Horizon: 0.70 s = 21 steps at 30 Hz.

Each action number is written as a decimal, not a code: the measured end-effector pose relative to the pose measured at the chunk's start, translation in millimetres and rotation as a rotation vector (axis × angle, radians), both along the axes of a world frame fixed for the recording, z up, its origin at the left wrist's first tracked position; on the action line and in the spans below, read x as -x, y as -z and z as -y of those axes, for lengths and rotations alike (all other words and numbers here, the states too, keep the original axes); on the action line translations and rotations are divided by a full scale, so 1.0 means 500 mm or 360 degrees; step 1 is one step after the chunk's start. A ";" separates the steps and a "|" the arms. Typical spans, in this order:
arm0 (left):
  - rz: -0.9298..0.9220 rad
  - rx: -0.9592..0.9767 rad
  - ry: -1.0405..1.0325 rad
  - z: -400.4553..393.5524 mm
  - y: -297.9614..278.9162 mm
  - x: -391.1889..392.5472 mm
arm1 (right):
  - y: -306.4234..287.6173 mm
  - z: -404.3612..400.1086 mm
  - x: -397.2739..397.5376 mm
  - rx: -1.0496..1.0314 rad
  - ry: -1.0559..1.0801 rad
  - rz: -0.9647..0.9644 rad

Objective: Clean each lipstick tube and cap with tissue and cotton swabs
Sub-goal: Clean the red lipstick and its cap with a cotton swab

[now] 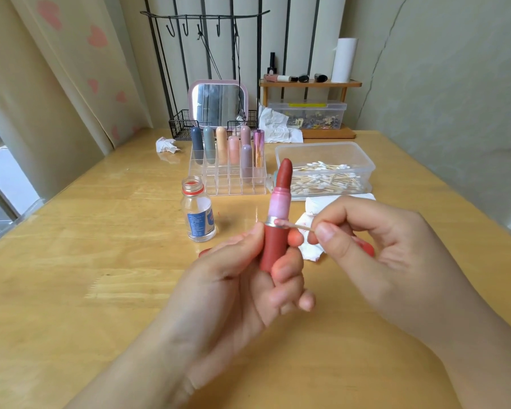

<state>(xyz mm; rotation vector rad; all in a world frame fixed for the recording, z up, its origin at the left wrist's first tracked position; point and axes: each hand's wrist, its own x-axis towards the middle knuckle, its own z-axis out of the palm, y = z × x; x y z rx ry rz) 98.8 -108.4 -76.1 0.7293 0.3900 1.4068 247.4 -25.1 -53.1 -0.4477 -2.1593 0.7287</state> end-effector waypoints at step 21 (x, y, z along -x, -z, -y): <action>-0.0854 -0.0088 -0.1050 -0.002 -0.001 -0.010 | 0.002 0.004 0.004 -0.0162 0.0170 0.0030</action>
